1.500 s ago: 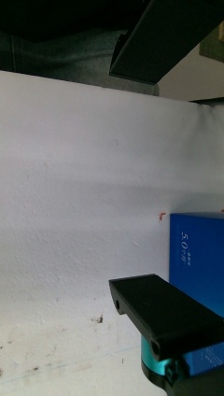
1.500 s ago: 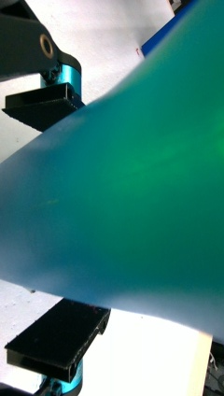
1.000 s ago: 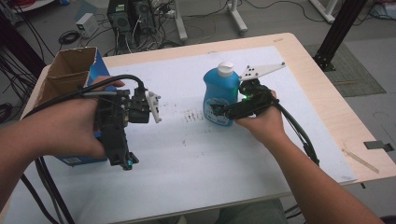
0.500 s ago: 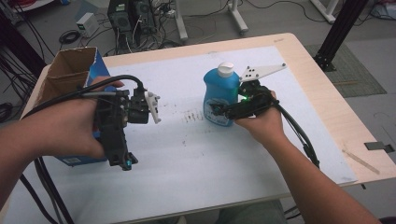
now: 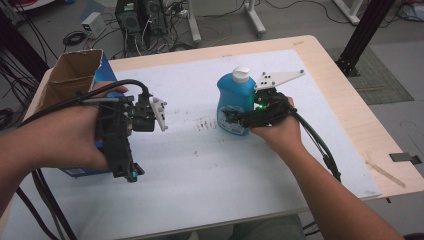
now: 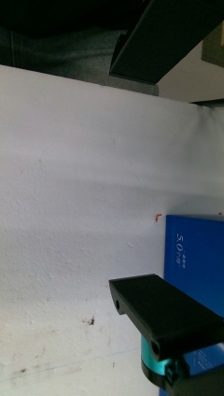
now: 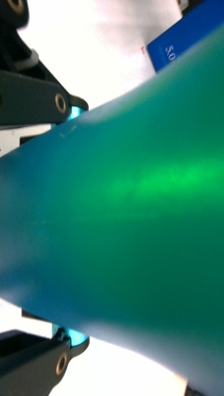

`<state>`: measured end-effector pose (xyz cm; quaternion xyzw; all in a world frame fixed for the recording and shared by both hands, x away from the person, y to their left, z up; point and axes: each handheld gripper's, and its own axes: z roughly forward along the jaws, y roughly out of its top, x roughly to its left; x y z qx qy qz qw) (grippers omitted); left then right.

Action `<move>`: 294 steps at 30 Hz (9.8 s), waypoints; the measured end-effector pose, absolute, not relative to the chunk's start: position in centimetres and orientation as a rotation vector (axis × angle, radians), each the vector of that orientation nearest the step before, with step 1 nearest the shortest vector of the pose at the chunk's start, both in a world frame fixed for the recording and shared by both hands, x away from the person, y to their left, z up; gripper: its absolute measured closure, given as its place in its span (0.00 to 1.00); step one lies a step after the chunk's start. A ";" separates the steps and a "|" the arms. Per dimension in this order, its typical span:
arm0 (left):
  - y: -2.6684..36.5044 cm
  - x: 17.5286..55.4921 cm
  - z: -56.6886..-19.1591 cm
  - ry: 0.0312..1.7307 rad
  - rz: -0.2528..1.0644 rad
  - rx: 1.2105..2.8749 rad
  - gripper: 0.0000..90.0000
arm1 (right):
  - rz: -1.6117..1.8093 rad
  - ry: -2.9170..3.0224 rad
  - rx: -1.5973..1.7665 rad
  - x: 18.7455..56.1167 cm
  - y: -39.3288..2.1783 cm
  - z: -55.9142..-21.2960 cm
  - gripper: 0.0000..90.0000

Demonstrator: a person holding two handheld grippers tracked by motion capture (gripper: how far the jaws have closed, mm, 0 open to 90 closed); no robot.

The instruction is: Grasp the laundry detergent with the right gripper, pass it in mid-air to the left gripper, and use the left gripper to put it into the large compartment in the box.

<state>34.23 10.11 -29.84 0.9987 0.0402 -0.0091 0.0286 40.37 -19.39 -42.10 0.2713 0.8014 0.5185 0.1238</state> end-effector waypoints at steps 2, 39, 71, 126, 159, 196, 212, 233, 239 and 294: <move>10.1 34.2 -29.8 0.125 -0.029 3.082 0.02 | 1.502 2.330 0.776 40.3 -19.4 -42.1 0.47; 6.8 33.7 -24.9 0.029 0.046 3.065 0.02 | 1.567 2.612 0.234 33.6 -15.3 -36.8 0.51; 4.3 32.9 -24.0 0.077 -0.042 3.033 0.02 | 1.671 2.716 0.063 32.4 -8.2 -36.1 0.51; 3.7 33.1 -24.7 0.053 -0.058 3.083 0.36 | 1.661 2.748 0.054 32.7 -7.5 -36.5 0.51; 3.5 32.7 -23.2 0.076 -0.048 3.068 0.43 | 1.781 2.718 0.055 32.7 -8.9 -35.9 0.30; 12.1 35.9 -13.0 0.771 -0.073 2.920 0.43 | 1.054 2.757 0.077 35.5 -17.0 -27.0 0.01; 21.2 39.2 -9.5 1.492 -0.039 2.584 0.43 | 0.858 2.853 0.120 37.7 -18.3 -25.3 0.01; 25.1 41.7 -14.4 1.765 -0.023 2.505 0.43 | 0.808 2.863 0.205 39.0 -19.3 -25.9 0.01; 24.8 42.4 -17.9 1.703 -0.056 2.571 0.43 | 0.788 2.856 0.217 38.9 -19.3 -26.1 0.01; 24.3 41.9 -24.1 1.145 0.003 2.896 0.31 | 0.807 2.855 0.238 39.6 -19.2 -27.3 0.01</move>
